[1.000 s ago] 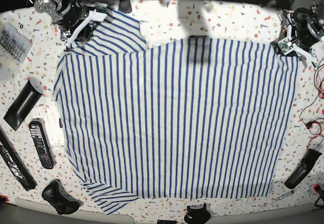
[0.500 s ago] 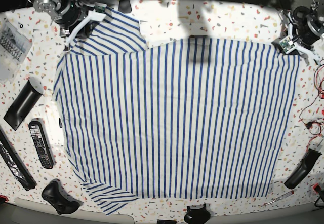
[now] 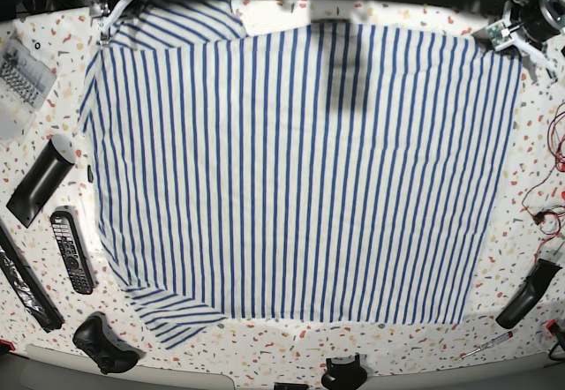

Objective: Layout the t-shirt on the table in an organized manner, then fold the t-shirt properly
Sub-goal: 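Lift the gripped edge and pull it toward the robot with both grippers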

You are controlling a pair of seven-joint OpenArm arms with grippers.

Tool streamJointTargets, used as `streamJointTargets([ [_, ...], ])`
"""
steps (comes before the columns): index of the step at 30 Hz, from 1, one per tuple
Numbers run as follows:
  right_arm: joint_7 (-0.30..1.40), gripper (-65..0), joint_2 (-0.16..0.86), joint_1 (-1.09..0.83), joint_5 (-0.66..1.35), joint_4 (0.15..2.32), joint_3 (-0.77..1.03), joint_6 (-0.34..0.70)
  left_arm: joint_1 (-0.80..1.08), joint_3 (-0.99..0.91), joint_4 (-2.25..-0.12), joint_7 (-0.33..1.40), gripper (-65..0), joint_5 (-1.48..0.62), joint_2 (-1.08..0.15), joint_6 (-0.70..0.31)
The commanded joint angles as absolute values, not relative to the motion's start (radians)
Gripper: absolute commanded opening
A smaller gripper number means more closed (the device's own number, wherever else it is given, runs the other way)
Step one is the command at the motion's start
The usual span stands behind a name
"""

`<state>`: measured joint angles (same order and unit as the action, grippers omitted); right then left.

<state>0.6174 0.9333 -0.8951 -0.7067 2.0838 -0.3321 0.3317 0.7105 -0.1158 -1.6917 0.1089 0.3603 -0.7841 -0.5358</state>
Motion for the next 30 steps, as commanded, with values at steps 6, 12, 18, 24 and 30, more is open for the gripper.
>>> streamJointTargets([
  [6, 0.644, -65.0, 0.947, -0.906, -0.728, 2.169, -0.293, 0.271, 0.770, -0.289, -1.770, 0.101, -65.0, 0.232, -0.801, -0.550],
  [12, 0.553, -65.0, 0.934, -0.903, -0.650, 2.186, -0.102, 0.254, 0.762, -0.368, -1.780, 0.060, -65.0, 0.236, -0.802, -0.581],
  [18, 0.451, -65.0, 0.854, -0.820, -0.496, 2.186, 0.010, 0.295, 0.701, -0.366, -1.774, 0.022, -65.0, 0.240, -0.801, -0.580],
  [24, 0.434, -65.0, 0.789, -0.710, -0.463, 2.175, 0.010, 0.325, 0.609, -0.366, -1.703, 0.026, -65.0, 0.197, -0.801, -0.581],
  [30, 0.416, -65.0, 0.778, -0.633, -0.463, 2.143, 0.010, 0.325, 0.515, -0.366, -1.629, 0.000, -65.0, 0.196, -0.801, -0.581],
])
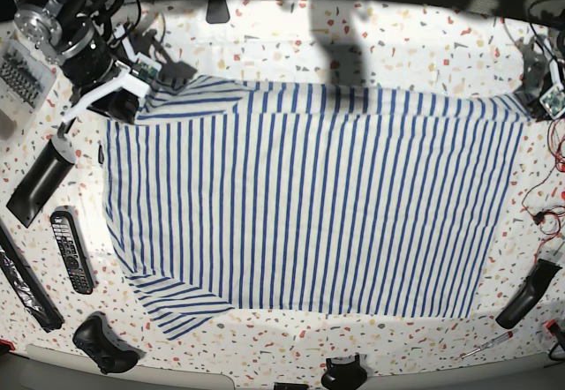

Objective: Layout the t-shirt on the table in an organized manner, then fold the t-shirt properly
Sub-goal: 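Lift the gripped edge and pull it toward the robot with both grippers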

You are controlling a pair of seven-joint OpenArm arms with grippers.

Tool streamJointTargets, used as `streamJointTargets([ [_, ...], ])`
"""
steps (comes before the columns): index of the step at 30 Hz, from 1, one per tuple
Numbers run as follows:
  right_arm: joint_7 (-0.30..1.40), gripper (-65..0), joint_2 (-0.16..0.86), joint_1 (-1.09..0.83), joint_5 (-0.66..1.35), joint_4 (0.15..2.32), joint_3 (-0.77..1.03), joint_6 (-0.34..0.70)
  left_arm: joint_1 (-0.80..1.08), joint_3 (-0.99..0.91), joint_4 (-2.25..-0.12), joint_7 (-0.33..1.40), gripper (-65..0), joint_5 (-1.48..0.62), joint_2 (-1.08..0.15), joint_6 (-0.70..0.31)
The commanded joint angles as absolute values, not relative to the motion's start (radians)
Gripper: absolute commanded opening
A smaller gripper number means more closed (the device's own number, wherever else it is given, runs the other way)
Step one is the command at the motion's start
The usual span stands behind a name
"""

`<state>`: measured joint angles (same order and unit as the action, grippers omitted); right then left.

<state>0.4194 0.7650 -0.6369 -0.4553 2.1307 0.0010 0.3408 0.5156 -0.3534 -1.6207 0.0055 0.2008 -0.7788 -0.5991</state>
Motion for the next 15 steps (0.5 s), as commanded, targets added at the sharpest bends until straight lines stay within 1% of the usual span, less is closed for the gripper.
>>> streamJointTargets([
  [1, 0.415, -65.0, 0.778, -0.622, -0.462, 2.131, 0.010, 0.325, 0.498, -0.366, -1.612, -0.004, -65.0, 0.196, -0.801, -0.581],
  [3, 0.414, -65.0, 0.778, -0.602, -0.439, 2.110, 0.010, 0.325, 0.471, -0.366, -1.581, -0.027, -65.0, 0.197, -0.801, -0.586],
  [7, 0.410, -65.0, 0.768, -0.560, -0.407, 2.067, 0.010, 0.325, 0.420, -0.365, -1.540, -0.078, -65.0, 0.196, -0.800, -0.626],
  [15, 0.374, -65.0, 0.726, -0.472, -0.358, 2.022, 0.006, 0.327, 0.321, -0.340, -1.473, -0.080, -65.0, 0.145, -0.796, -0.627],
])
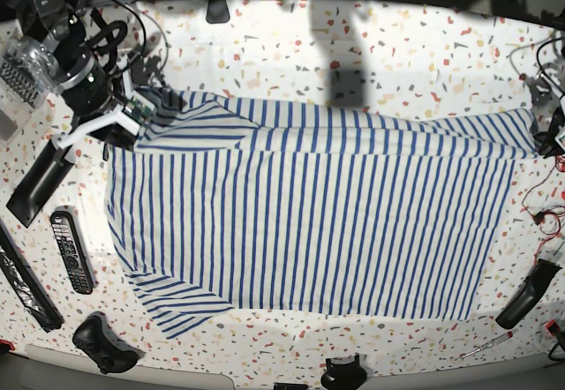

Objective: Layout the t-shirt on the table in an organized manner, then fold the t-shirt properly
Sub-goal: 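Lift the gripped edge and pull it toward the robot with both grippers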

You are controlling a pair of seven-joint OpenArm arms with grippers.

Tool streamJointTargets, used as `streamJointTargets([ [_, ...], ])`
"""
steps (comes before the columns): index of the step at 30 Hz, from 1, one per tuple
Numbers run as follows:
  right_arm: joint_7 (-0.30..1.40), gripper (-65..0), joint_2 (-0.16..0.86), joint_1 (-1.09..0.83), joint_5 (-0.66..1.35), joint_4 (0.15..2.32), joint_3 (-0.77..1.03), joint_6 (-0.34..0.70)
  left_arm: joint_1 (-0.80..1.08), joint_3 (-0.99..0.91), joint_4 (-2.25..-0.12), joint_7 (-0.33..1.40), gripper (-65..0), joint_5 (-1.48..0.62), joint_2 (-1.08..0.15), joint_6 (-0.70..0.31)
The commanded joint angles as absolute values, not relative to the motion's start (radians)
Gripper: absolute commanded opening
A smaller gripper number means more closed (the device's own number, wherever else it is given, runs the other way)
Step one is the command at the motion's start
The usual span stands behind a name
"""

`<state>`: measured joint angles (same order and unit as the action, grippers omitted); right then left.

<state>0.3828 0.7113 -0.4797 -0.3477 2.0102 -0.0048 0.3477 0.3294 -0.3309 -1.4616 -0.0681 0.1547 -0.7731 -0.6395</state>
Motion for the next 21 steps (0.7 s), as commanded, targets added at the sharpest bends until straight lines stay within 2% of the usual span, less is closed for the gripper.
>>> streamJointTargets([
  [1, 0.374, -65.0, 0.725, -0.459, -0.357, 2.016, 0.006, 0.327, 0.306, -0.324, -1.457, -0.080, -65.0, 0.146, -0.796, -0.627],
  [7, 0.374, -65.0, 0.723, -0.410, -0.329, 1.953, 0.006, 0.329, 0.184, -0.170, -1.368, -0.079, -65.0, 0.168, -0.796, -0.625],
  [12, 0.372, -65.0, 0.723, -0.381, -0.327, 1.889, 0.003, 0.330, 0.086, -0.116, -1.288, -0.079, -65.0, 0.167, -0.796, -0.626],
  [21, 0.366, -65.0, 0.723, -0.366, -0.329, 1.871, -0.072, 0.337, 0.044, -0.043, -1.251, -0.088, -65.0, 0.167, -0.795, -0.626],
])
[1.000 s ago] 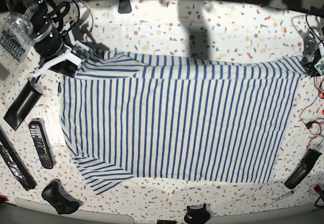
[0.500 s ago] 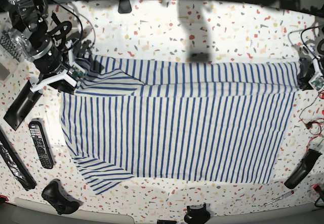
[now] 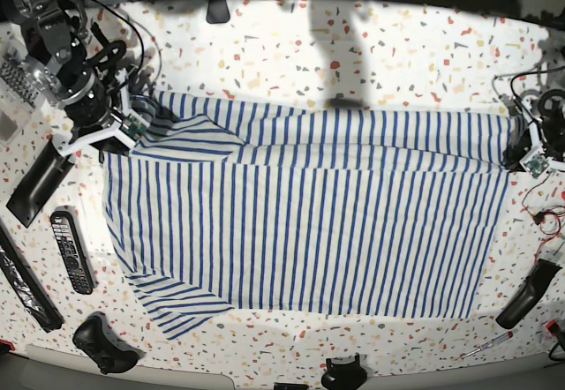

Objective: Layout the t-shirt on the table in an organized manner, then fold the t-shirt properly
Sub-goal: 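Lift the gripped edge and pull it toward the robot with both grippers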

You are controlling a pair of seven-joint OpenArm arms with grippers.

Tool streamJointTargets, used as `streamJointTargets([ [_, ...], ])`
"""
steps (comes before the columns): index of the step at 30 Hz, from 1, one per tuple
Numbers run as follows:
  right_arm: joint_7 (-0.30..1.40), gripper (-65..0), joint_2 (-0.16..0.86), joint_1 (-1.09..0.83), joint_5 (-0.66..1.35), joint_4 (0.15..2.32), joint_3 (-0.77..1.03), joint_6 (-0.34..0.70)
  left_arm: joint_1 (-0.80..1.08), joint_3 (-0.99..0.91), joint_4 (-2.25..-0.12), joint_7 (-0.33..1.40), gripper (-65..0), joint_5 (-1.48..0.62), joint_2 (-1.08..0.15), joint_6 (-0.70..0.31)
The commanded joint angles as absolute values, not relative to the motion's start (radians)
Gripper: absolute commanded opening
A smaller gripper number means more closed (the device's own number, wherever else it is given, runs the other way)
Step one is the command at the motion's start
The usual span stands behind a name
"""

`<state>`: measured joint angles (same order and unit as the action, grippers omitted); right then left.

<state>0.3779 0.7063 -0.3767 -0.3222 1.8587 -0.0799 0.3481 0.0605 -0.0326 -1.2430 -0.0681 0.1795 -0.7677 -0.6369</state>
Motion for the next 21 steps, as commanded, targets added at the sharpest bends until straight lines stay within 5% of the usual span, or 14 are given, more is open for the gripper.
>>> streamJointTargets([
  [1, 0.368, -65.0, 0.723, -0.365, -0.330, 1.871, -0.085, 0.337, 0.044, -0.043, -1.251, -0.087, -65.0, 0.167, -0.796, -0.626],
  [16, 0.447, -65.0, 0.723, -0.363, -0.340, 1.868, -0.143, 0.337, 0.047, -0.043, -1.251, -0.076, -65.0, 0.167, -0.796, -0.625],
  [17, 0.462, -65.0, 0.723, -0.361, -0.340, 1.868, -0.143, 0.336, 0.047, -0.043, -1.251, -0.075, -60.1, 0.167, -0.796, -0.625],
  [19, 0.480, -49.8, 0.724, -0.357, -0.340, 1.868, -0.142, 0.335, 0.047, -0.043, -1.251, -0.075, -46.3, 0.167, -0.796, -0.612],
  [21, 0.479, -40.3, 0.723, -0.350, -0.339, 1.868, -0.143, 0.328, 0.047, -0.043, -1.251, -0.050, -39.2, 0.162, -0.796, -0.582],
])
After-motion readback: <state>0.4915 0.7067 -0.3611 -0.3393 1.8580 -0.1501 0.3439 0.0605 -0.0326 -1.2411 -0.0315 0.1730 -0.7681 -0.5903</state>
